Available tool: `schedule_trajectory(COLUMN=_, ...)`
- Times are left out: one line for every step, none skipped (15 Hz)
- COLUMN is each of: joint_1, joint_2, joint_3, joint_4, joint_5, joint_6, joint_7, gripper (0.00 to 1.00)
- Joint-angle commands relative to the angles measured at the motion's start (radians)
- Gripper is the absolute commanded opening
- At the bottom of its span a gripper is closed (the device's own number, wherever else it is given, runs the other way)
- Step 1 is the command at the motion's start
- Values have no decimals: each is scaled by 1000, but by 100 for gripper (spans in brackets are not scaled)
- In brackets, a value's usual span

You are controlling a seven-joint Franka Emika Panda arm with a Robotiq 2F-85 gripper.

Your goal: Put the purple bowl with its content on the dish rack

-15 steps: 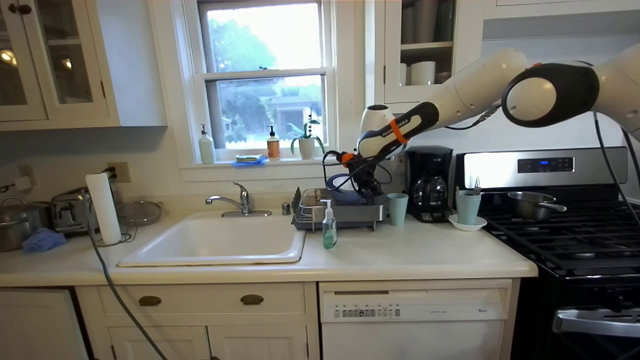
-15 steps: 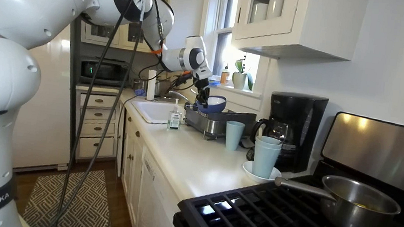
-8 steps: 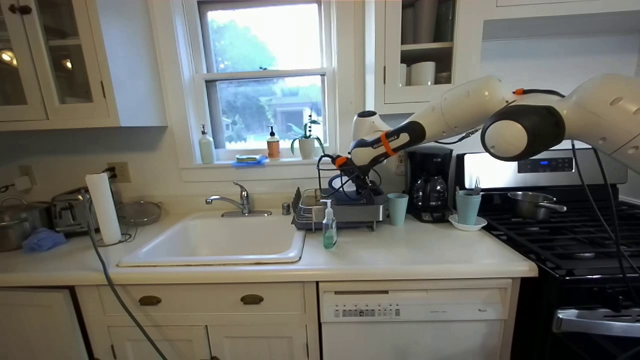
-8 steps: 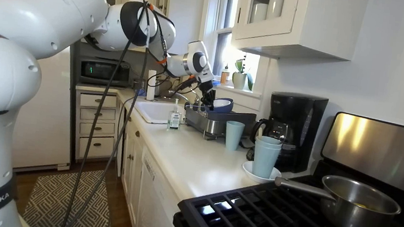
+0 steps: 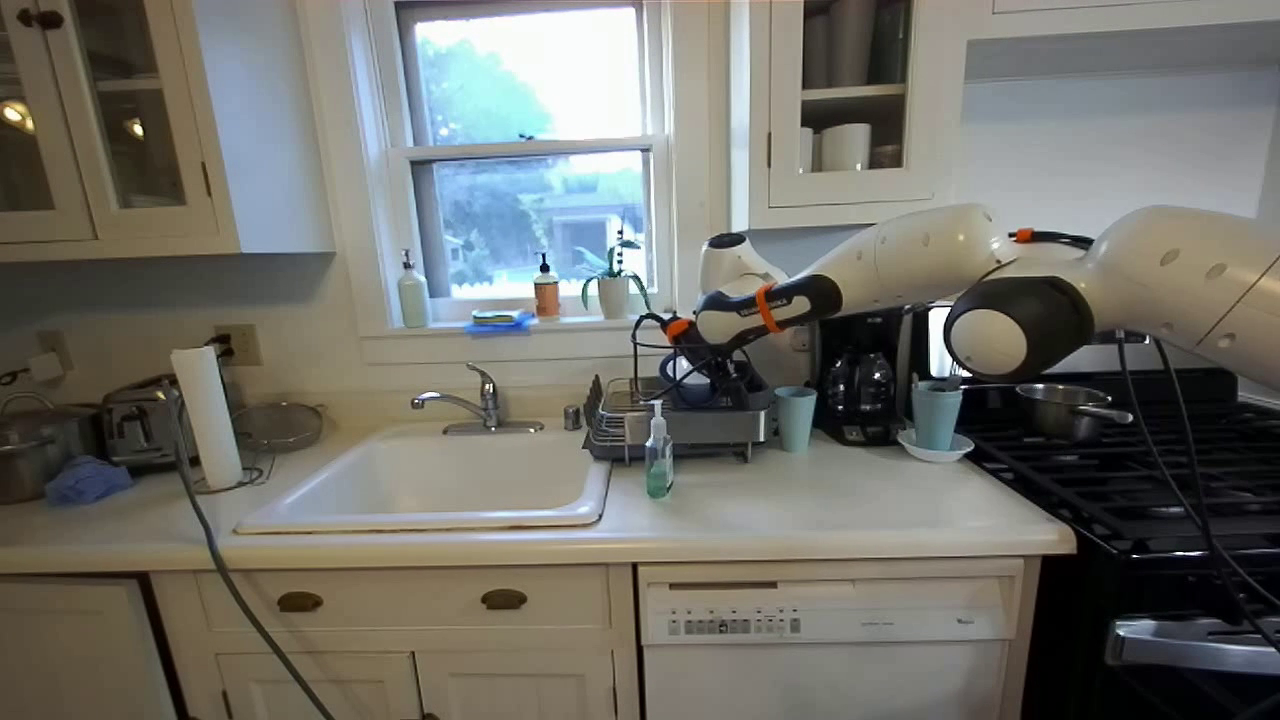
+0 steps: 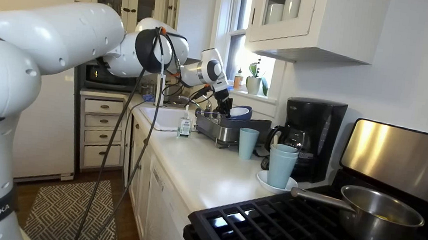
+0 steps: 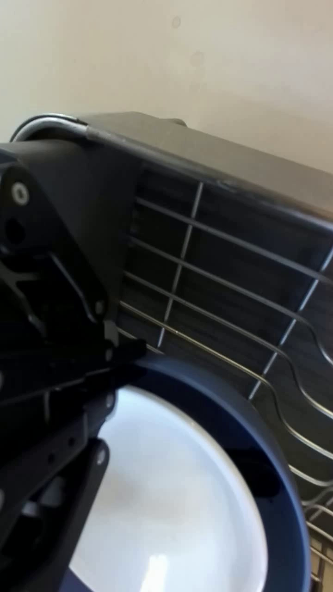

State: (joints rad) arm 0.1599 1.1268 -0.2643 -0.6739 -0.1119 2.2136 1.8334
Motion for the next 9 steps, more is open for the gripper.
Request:
schedule_trajectory(joint_1=-14, joint_2=89, joint_3=-20, joint_4=157, joint_5=-6, joint_6=-35, joint_7=48, gripper=4)
schedule_trajectory(joint_1=-15, joint_2=97, joint_3=-24, joint_4=167, joint_5=-8, joint_6=-38, joint_7=51, gripper=4)
schedule_trajectory(joint_1=-14, joint_2=104, joint_3=-30, joint_4=176, joint_5=-10, joint_6=-41, joint_7=53, gripper=4)
schedule_trajectory(joint_1=-14, joint_2=110, joint_3=-36, joint_4=182, joint_5=-10, joint_6=-45, joint_7=56, gripper=3)
schedule_trajectory(joint_1=-14, joint_2=111, joint_3=-38, joint_4=184, joint_5=-7, joint_6=-53, joint_7=56, gripper=3)
schedule_trajectory(joint_1=-14, joint_2=115, joint_3=-44, joint_4=188, joint_5=-9, joint_6=-56, joint_7=57, gripper=3)
schedule_trajectory(joint_1=-14, joint_2=117, joint_3=-43, joint_4=190, joint_5=-5, joint_6=-62, joint_7=55, gripper=3)
schedule_trajectory(joint_1=-14, joint_2=118, joint_3=-46, joint_4=192, joint_5=-6, joint_6=-63, joint_7=55, gripper=3)
schedule_trajectory(joint_1=-13, joint_2=118, joint_3=-45, joint_4=193, joint_5=-5, joint_6=-66, joint_7=54, gripper=3)
